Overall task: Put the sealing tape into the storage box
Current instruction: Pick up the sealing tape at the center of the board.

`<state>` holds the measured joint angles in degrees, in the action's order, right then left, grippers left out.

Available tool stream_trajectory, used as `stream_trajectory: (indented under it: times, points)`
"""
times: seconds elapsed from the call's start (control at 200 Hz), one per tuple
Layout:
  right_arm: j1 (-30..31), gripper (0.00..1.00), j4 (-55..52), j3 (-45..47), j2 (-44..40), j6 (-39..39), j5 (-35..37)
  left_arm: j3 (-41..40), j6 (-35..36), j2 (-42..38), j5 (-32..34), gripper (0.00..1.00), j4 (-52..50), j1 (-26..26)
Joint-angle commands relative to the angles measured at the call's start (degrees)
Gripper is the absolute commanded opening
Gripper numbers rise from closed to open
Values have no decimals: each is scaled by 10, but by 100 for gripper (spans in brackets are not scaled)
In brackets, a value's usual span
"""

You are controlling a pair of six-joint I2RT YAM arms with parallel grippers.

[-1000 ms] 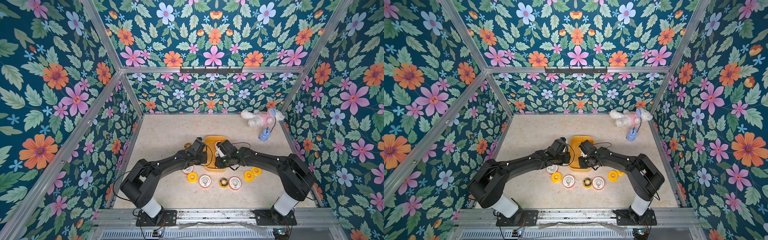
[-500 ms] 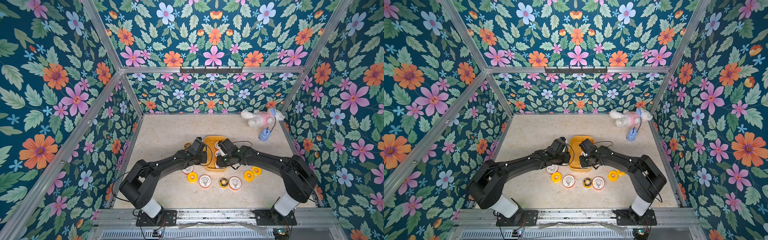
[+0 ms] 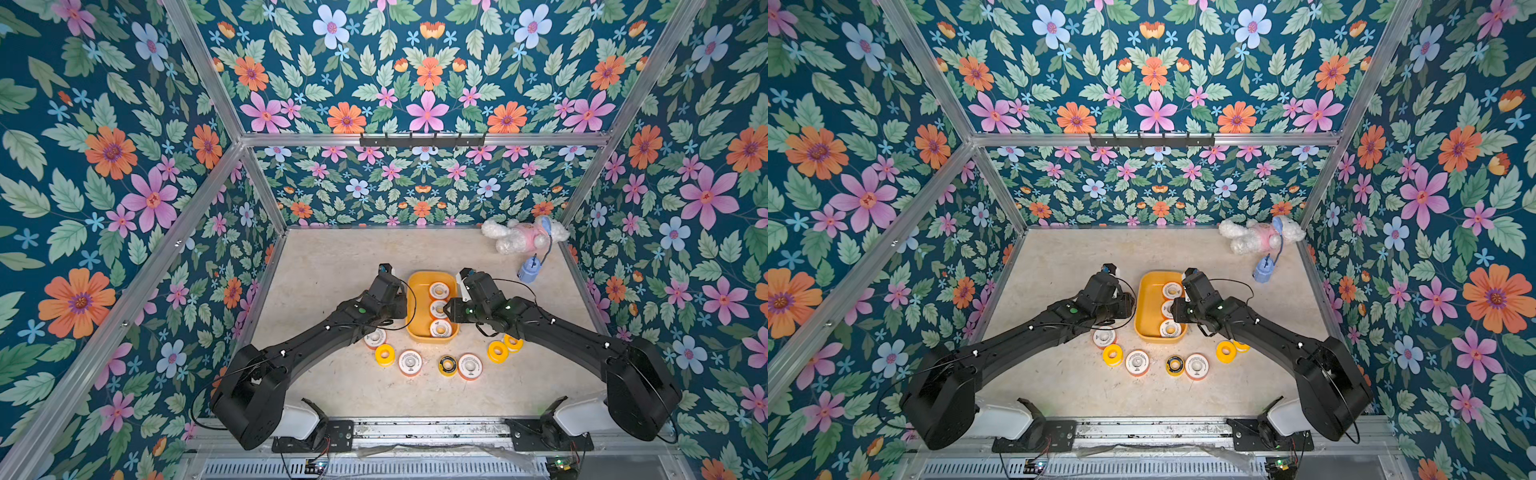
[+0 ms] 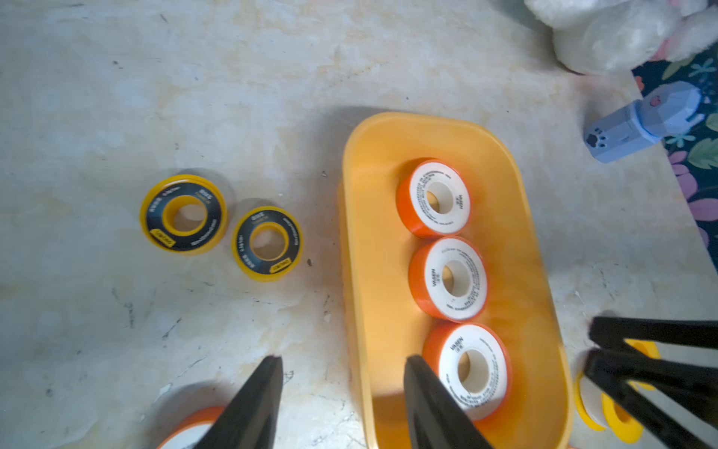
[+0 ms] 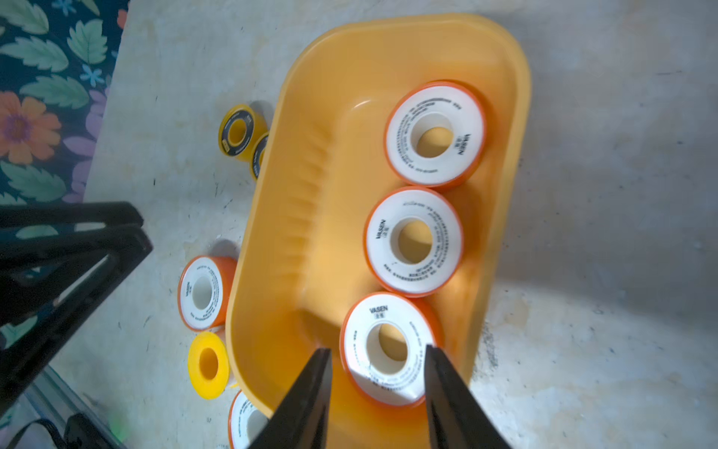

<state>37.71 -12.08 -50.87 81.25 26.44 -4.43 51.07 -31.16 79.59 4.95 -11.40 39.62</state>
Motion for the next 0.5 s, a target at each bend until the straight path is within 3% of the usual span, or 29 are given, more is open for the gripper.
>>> stream_trajectory:
  times: [0.0,0.255,0.495]
  points:
    - [-17,44,31,20,-14,34,12,-10,-7,-8,27,59,-21,-16]
    - [-32,45,44,43,-13,45,14,-29,-5,7,-12,63,-21,-87]
    - [-39,45,72,57,-10,52,-6,5,37,77,-32,70,-12,-132]
